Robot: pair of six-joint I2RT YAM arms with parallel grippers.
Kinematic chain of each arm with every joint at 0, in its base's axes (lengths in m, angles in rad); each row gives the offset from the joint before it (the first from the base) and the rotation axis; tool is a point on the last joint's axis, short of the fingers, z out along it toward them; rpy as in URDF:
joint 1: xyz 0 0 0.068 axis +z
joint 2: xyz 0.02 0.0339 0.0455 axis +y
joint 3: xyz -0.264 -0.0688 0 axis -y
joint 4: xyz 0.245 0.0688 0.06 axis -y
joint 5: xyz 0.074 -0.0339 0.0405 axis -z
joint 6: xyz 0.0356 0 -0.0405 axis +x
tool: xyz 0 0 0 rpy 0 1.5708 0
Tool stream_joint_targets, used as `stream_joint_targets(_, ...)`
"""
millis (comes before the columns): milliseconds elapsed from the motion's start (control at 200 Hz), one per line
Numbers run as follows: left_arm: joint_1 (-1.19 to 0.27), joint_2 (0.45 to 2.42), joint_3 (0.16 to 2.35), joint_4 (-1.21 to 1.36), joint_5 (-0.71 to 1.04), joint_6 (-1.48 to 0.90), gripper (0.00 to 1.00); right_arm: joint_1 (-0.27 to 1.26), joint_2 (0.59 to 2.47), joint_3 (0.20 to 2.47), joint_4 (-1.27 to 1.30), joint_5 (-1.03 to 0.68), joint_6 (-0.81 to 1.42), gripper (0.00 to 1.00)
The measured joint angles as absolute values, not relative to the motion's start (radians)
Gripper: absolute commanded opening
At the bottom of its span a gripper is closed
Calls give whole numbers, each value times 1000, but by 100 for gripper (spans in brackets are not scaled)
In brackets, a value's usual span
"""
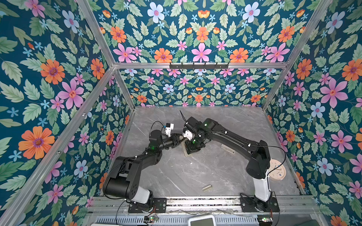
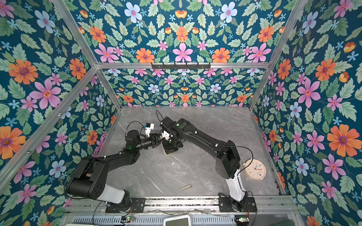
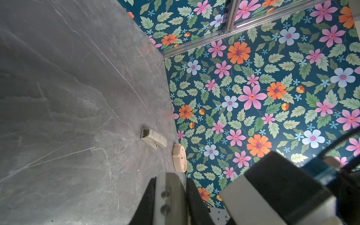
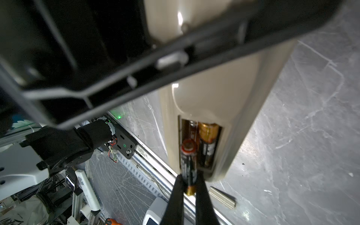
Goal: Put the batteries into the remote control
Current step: 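Lower the battery into the compartment beside the first with the right gripper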
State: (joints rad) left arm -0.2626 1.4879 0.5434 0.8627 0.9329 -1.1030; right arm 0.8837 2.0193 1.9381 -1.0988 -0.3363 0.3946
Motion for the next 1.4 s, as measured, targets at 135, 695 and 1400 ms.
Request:
stream_joint_targets(135, -265, 1488, 537, 863, 928, -1102, 0, 883, 2033, 1953, -1103, -336, 399, 0)
stream_joint_targets(695, -269, 1480, 523, 886, 926, -1116, 0, 884, 2054, 1998, -1140, -320, 397, 13)
stream_joint_targets(1400, -273, 1501, 524, 936, 952, -1152, 0, 894, 2053, 2042, -1158, -257, 363, 29)
